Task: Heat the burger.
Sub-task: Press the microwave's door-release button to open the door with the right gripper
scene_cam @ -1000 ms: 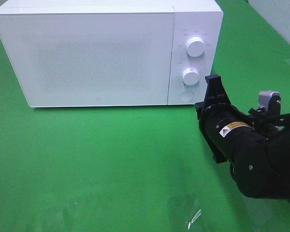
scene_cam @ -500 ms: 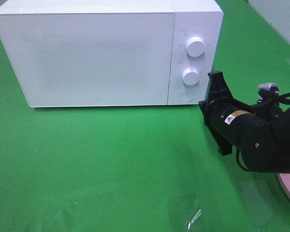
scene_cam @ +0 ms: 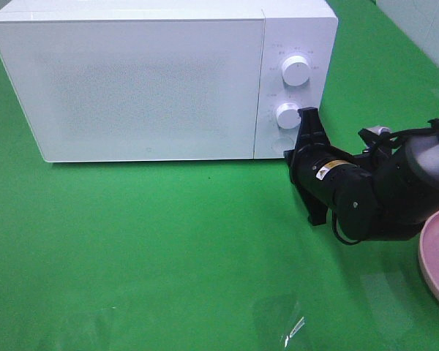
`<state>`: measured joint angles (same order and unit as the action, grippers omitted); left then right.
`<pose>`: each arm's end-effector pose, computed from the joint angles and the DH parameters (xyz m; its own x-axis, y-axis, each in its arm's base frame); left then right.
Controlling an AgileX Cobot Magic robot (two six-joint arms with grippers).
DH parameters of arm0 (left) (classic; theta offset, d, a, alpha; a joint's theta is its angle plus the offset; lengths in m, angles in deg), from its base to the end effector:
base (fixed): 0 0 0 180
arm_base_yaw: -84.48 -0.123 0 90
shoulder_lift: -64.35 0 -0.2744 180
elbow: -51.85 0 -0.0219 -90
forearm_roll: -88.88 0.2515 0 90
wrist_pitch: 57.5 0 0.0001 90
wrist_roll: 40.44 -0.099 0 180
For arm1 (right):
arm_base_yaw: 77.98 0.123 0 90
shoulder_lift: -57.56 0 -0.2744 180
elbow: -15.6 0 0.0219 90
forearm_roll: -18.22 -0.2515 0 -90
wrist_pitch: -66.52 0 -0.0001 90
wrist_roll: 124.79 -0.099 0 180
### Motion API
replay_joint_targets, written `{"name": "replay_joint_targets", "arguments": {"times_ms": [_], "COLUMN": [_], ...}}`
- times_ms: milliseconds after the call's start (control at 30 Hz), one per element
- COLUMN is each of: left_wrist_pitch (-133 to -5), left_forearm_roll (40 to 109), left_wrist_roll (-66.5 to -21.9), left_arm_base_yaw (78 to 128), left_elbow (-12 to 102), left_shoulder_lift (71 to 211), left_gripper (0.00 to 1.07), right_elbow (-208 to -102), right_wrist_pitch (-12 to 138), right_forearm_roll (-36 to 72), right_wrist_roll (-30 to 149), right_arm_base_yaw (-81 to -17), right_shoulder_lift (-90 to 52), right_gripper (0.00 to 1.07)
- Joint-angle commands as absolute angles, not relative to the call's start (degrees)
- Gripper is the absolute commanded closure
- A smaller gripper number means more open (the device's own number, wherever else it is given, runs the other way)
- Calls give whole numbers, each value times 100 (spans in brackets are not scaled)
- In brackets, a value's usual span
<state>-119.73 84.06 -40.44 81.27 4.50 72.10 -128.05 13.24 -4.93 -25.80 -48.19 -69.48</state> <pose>0.0100 -0.0068 0.2766 -0.4571 -0.0648 -0.8870 -0.0078 0.9976 -0.0689 0.3149 0.1443 0.0713 -0.1869 0.9818 -0.0336 0.3502 0.0985 0.9315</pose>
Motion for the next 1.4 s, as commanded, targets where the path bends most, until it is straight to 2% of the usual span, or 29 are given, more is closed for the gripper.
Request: {"name": "replay_joint_targets", "arguments": {"times_ms": [33,533,933,1400], "left_wrist_pitch": [-11881,-11881,-11881,-11881], "left_forearm_roll": [8372,8372,8372,8372], "left_wrist_roll": [-4044,-4044,-4044,-4044], "left_arm_base_yaw": [8110,8110,8110,8110], "left_elbow": [456,456,456,456], "left_shoulder_lift": [7124,7124,7124,7124], "left_gripper": [6,6,6,6], "right_elbow": [-13068,-13429,-13429,-13681], "right_wrist_pitch": [1381,1347,676,172], "right_forearm_roll": [-321,-493,-361,-682], "right_wrist_roll": [-2712,-2666,-3084,-3113], "right_arm_base_yaw": [-4934,-5071,-5134,-5111], "right_shoulder_lift": [-7085,-7394,-7394,-7394], "right_gripper": [107,107,107,107]}}
